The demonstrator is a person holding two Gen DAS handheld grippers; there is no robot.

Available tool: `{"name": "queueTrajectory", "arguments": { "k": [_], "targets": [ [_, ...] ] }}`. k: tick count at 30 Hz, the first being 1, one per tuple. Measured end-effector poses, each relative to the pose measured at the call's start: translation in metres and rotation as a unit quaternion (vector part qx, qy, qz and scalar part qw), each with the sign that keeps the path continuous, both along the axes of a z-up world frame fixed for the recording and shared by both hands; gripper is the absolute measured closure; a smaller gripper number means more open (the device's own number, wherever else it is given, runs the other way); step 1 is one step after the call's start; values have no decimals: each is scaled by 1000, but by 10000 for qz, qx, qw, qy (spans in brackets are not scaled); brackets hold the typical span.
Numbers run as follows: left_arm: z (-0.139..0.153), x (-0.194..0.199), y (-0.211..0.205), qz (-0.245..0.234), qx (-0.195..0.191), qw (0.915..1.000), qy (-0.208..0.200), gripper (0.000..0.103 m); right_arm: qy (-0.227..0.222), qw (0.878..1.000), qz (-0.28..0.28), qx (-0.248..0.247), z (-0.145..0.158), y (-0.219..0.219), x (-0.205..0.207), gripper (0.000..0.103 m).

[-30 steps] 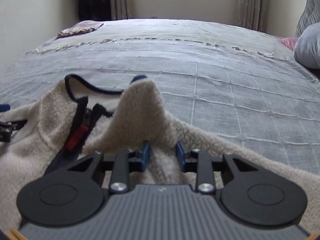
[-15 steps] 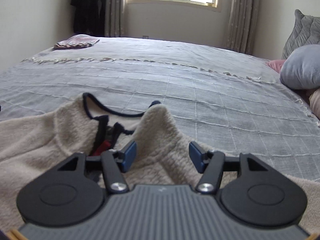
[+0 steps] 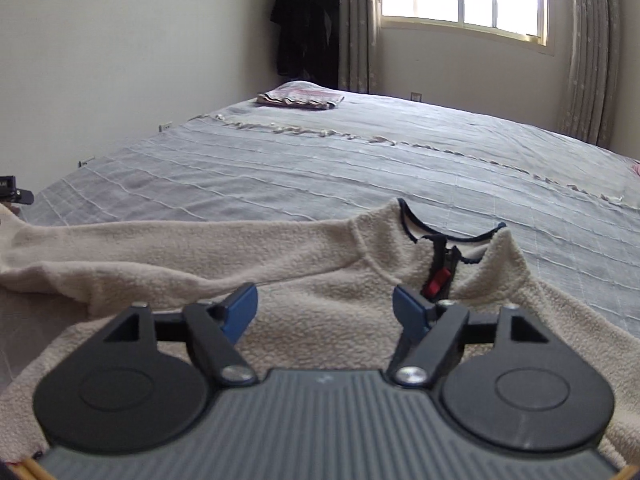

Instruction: Fold large clothes

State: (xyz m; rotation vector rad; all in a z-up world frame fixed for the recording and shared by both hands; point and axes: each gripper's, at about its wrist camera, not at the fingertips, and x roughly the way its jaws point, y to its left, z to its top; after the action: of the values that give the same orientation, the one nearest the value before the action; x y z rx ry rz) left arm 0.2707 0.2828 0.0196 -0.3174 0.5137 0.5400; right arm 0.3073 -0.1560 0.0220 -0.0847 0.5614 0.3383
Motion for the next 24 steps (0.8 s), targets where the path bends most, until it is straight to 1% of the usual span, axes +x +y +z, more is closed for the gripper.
{"name": "queueTrajectory", "arguments": {
  "k": [2, 3, 5, 6, 10, 12, 13, 14, 15, 16, 17, 20, 22, 23, 24],
  "targets": [
    [-1, -15, 6, 222, 233, 9995, 76, 2, -26, 10000, -20, -75, 2, 7, -13, 22],
    [-2, -20, 9, 312, 310, 9990, 115, 2, -55, 9999, -25, -115, 3, 10, -19, 21],
    [-4, -36, 21, 549, 405, 9975, 176, 2, -99, 9999, 17, -124, 3, 13, -31, 17],
    [-5, -43, 29, 689, 390, 9966, 225, 2, -100, 9999, 75, -106, 2, 14, -36, 16],
    [-19, -56, 56, 1127, 44, 9924, 484, 2, -8, 9998, 166, -59, -2, 17, -46, 15],
    [-32, -59, 70, 1380, -165, 9879, 683, 2, 65, 9999, 135, -71, -7, 17, -48, 15],
    [-38, -59, 77, 1438, -281, 9865, 734, 4, 111, 9998, 116, -65, -8, 17, -47, 15],
    [-44, -59, 83, 1464, -377, 9857, 739, 4, 160, 9998, 101, -56, -10, 17, -47, 15],
    [-49, -59, 91, 1470, -519, 9857, 637, 4, 204, 9997, 85, -45, -12, 17, -47, 15],
    [-53, -59, 97, 1442, -660, 9862, 482, 7, 242, 9997, 72, -34, -13, 17, -47, 15],
    [-55, -58, 101, 1373, -752, 9871, 339, 11, 264, 9996, 60, -28, -14, 16, -47, 15],
    [-57, -52, 105, 1112, -881, 9899, 19, 30, 296, 9996, 4, -18, -16, 14, -49, 15],
    [-57, -45, 109, 981, -1023, 9898, -116, 56, 324, 9995, -39, 1, -17, 12, -49, 15],
    [-54, -42, 109, 1003, -1018, 9897, -120, 62, 342, 9994, -53, -4, -17, 11, -49, 15],
    [-49, -39, 108, 1029, -952, 9900, -127, 84, 356, 9993, -63, -31, -17, 9, -49, 15]
  ]
}}
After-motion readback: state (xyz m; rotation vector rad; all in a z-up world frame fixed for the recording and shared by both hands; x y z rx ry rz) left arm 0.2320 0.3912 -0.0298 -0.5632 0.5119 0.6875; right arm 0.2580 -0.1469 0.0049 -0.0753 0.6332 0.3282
